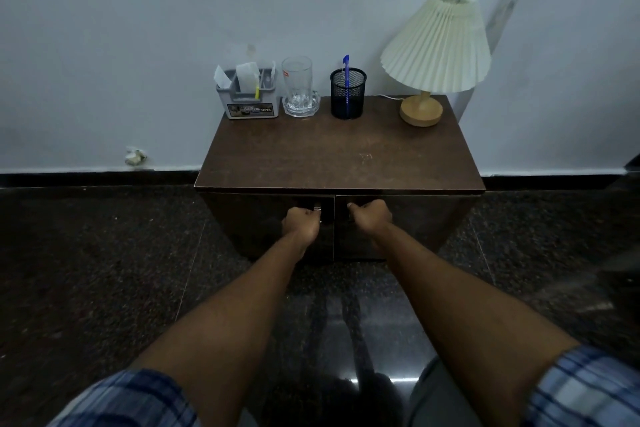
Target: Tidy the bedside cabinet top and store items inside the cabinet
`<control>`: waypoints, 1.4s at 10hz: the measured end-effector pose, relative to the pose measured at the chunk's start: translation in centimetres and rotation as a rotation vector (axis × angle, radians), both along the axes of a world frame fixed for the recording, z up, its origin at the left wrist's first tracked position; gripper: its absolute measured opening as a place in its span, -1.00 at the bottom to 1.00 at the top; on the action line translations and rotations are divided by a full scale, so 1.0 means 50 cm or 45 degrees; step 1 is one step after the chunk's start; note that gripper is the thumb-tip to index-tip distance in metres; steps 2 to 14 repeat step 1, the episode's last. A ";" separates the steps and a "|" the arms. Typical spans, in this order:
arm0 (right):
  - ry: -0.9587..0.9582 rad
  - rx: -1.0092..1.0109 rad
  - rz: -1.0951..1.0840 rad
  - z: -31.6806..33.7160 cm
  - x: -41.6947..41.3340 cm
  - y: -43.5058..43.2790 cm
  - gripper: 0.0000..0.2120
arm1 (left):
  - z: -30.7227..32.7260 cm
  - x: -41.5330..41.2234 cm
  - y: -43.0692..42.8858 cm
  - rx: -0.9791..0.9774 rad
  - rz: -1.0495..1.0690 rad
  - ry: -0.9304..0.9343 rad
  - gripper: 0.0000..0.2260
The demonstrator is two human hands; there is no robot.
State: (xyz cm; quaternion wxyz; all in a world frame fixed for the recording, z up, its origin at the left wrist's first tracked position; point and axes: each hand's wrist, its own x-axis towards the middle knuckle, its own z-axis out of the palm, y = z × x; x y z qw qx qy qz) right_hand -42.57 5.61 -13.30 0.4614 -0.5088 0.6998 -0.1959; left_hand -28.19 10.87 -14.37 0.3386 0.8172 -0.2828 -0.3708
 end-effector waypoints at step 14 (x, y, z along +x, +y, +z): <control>-0.002 -0.014 0.018 0.021 -0.015 0.007 -0.68 | 0.016 -0.009 0.015 0.031 -0.044 0.008 -0.72</control>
